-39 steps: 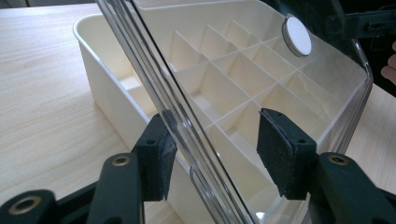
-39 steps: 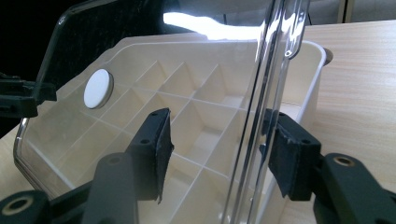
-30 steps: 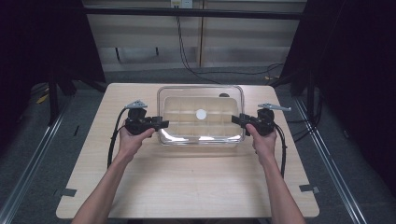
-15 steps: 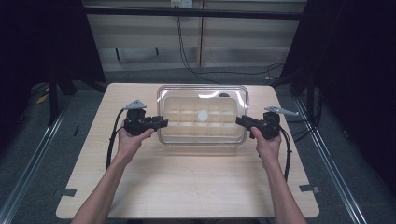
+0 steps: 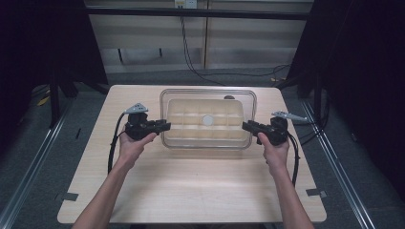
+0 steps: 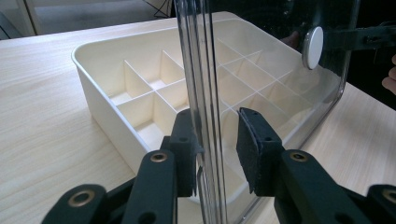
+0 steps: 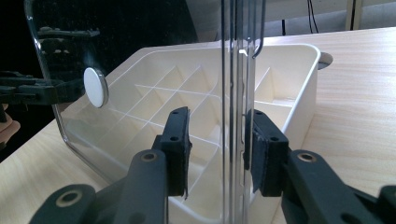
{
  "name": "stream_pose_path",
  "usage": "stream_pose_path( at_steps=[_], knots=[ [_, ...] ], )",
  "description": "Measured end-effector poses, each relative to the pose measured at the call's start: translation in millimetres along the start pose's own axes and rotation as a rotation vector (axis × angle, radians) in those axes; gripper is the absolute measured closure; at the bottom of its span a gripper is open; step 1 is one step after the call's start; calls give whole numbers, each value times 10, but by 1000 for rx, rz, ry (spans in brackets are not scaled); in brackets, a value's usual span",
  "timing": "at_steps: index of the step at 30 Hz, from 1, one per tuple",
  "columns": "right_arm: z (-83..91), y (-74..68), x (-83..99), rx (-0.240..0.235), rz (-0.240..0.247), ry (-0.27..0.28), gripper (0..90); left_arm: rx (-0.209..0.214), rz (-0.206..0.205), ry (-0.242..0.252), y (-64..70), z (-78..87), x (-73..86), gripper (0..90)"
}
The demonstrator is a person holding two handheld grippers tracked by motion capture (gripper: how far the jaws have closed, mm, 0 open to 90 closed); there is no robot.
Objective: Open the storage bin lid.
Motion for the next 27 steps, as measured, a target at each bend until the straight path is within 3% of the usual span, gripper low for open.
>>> stream_pose_path(
  at_steps=[27],
  knots=[
    [110, -151, -64, -12, 36, 9, 642, -1, -14, 31, 63, 173, -25, 689]
  ],
)
Point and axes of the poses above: each handheld gripper's, and its own axes: z roughly backward along the jaws, x roughly out of its underside, y roughly to its right, the point moved 9 cm from there along -z, roughly forward along the jaws, and after that the axes turned 11 degrees about -y, right-handed, at the moved point
